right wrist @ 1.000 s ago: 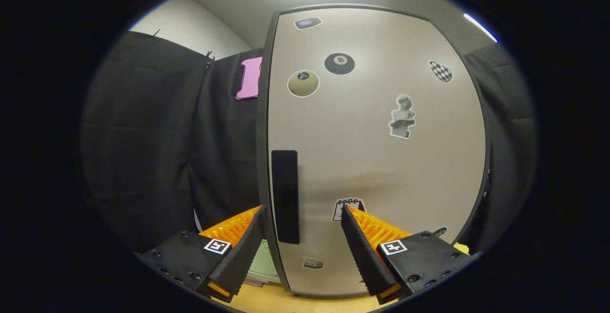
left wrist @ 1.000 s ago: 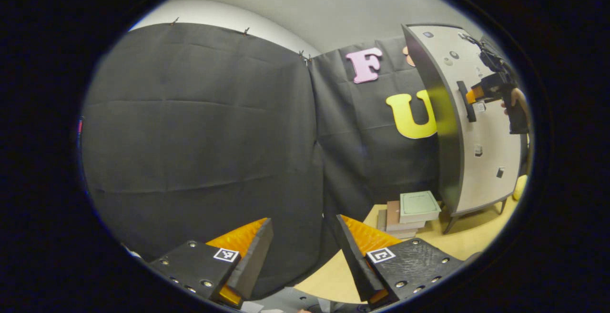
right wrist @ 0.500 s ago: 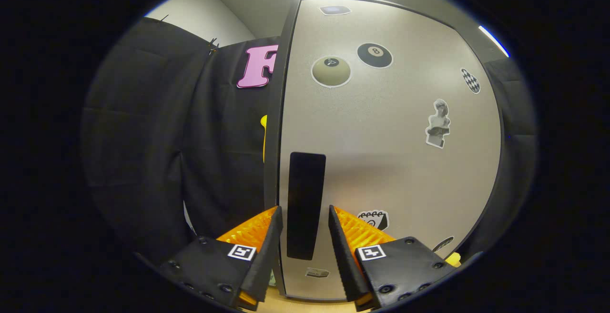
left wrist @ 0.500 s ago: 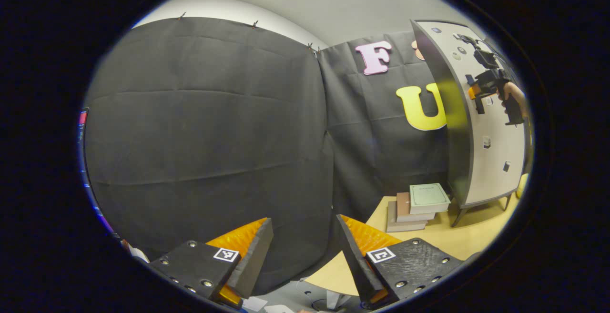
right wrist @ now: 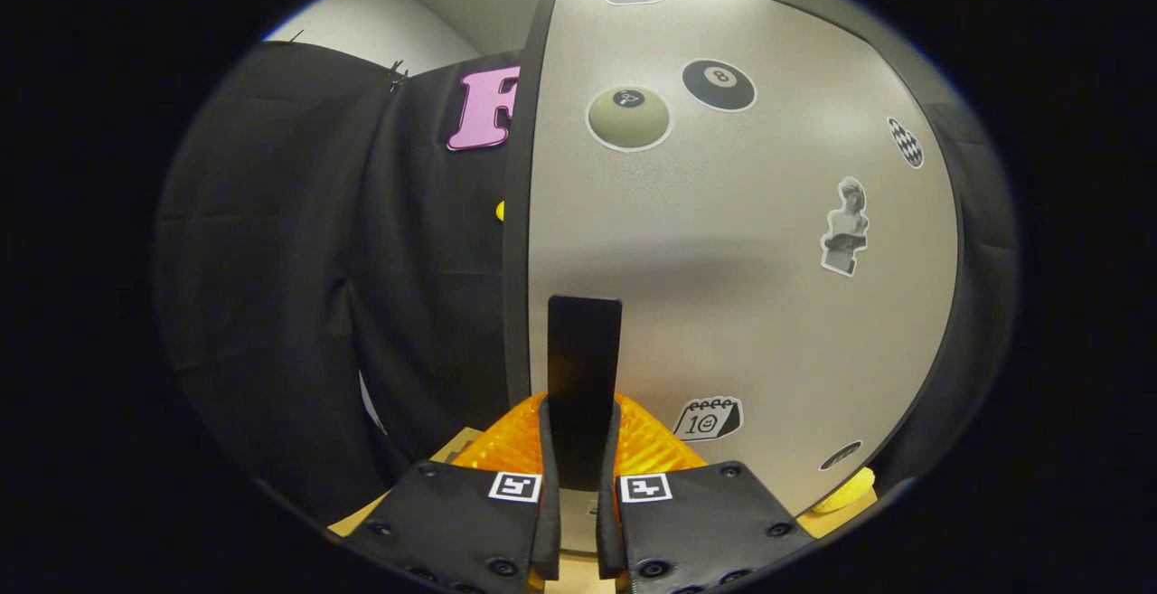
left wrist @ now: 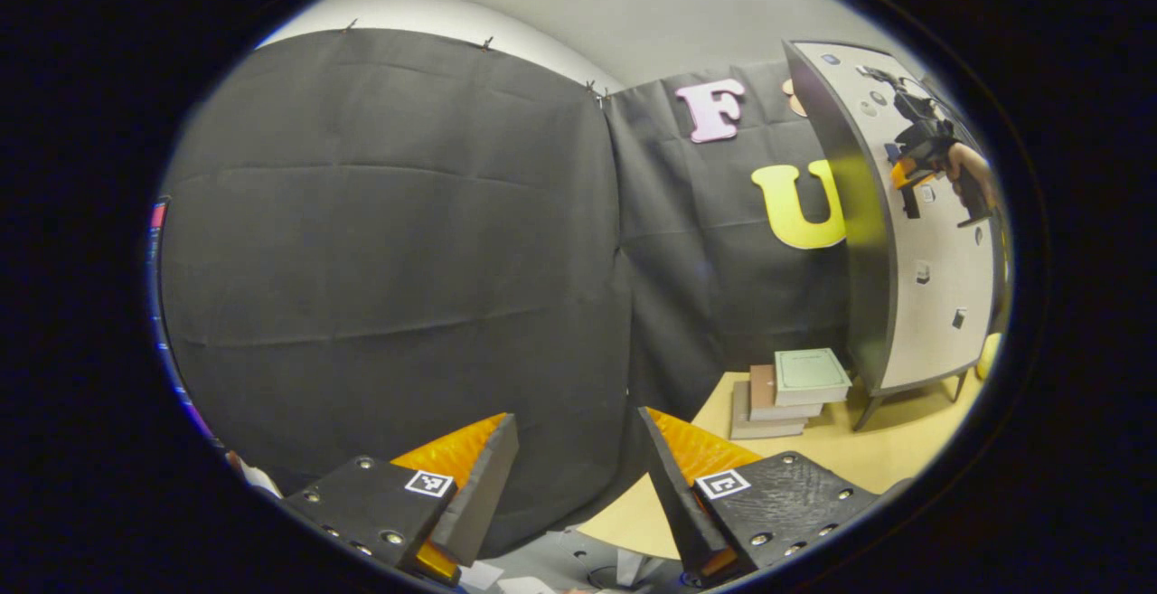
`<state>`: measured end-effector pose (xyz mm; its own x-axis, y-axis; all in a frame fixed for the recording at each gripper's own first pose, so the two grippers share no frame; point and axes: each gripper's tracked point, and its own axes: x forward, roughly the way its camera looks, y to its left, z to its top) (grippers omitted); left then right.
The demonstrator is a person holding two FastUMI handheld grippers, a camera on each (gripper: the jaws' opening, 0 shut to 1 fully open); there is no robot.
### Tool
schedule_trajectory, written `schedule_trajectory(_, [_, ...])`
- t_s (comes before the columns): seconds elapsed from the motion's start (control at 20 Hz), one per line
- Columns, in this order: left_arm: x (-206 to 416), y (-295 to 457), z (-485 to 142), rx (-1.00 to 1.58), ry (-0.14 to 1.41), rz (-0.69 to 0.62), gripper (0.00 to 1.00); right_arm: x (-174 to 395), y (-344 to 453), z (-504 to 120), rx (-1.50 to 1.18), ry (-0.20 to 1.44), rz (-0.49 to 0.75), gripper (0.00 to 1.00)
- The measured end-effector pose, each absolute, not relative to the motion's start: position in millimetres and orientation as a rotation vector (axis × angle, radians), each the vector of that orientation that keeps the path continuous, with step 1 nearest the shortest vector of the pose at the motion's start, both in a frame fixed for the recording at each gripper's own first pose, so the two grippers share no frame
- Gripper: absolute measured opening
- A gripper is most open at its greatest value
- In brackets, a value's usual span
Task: Open the cabinet door with the right hand, grasp the bottle in the cabinet with the left hand and place it on the coaster, then close the cabinet door with the right hand.
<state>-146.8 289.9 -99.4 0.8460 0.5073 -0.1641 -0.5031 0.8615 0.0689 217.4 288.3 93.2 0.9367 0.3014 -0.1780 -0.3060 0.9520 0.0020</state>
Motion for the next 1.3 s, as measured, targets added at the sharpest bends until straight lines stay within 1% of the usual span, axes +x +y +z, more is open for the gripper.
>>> schedule_trajectory(0.1, [-141,281,-93,0.034,0.169,0.510,0.84,212,287,94,-0.013,0.186,0.340,0.17])
schedule_trajectory(0.2, [-136,273,-85,0.044,0.153,0.486,0.79,199,287,97,0.005,0.194,0.379,0.17])
schedule_trajectory(0.4, [-121,256,-78,0.045,0.135,0.428,0.79,176,281,101,0.017,0.202,0.449,0.17])
schedule_trajectory(0.55, [-107,239,-70,0.051,0.116,0.378,0.80,161,274,103,0.026,0.208,0.478,0.18])
schedule_trajectory(0.6, [-102,232,-67,0.054,0.108,0.360,0.80,157,271,103,0.025,0.210,0.484,0.16])
schedule_trajectory(0.7, [-93,219,-61,0.049,0.097,0.316,0.80,148,265,104,0.023,0.213,0.495,0.18])
schedule_trajectory(0.9, [-70,177,-49,0.043,0.066,0.226,0.79,135,251,103,0.036,0.223,0.530,0.18])
schedule_trajectory(0.95, [-67,168,-45,0.043,0.056,0.212,0.80,132,247,103,0.037,0.224,0.546,0.16])
schedule_trajectory(1.0, [-64,155,-43,0.039,0.049,0.196,0.80,131,243,103,0.041,0.223,0.563,0.18])
schedule_trajectory(1.3, [-54,84,-35,0.007,0.056,0.127,0.80,130,218,102,0.051,0.231,0.667,0.18])
